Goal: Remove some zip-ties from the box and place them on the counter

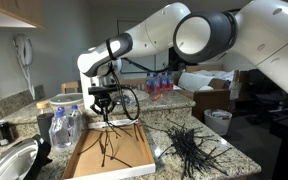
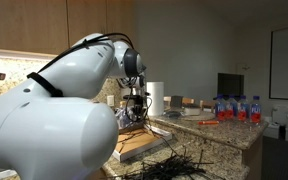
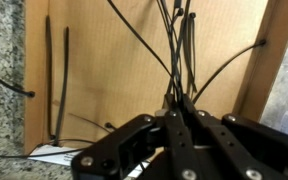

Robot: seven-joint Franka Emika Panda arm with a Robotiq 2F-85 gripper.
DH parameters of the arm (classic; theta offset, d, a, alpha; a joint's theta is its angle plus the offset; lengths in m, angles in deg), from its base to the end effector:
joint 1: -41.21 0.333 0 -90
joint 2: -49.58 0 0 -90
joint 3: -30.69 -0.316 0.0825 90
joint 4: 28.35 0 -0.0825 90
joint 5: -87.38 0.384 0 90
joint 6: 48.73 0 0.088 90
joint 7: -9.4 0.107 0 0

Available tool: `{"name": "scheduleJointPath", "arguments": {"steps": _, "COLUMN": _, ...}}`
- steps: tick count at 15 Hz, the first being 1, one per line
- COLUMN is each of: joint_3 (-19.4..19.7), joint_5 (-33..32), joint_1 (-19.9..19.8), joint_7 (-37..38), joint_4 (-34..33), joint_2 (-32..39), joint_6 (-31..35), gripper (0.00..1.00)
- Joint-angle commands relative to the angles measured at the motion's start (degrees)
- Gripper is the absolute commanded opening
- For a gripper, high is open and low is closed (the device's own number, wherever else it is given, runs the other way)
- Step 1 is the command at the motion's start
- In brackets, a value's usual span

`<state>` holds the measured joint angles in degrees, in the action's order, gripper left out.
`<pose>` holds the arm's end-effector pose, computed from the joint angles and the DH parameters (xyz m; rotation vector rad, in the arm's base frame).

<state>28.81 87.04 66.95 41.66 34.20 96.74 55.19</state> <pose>0.6717 0.3423 0.3204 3.1011 -0.1374 -0.1501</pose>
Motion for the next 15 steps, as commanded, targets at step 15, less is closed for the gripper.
{"name": "scheduleJointPath", "arguments": {"steps": 15, "joint_3": 6.8, "joint_5": -0.4, "joint_1": -12.2, "joint_7": 17.4, "joint_4": 28.3, "joint_2": -28.0, "joint_6": -5.5, "gripper": 0.06}}
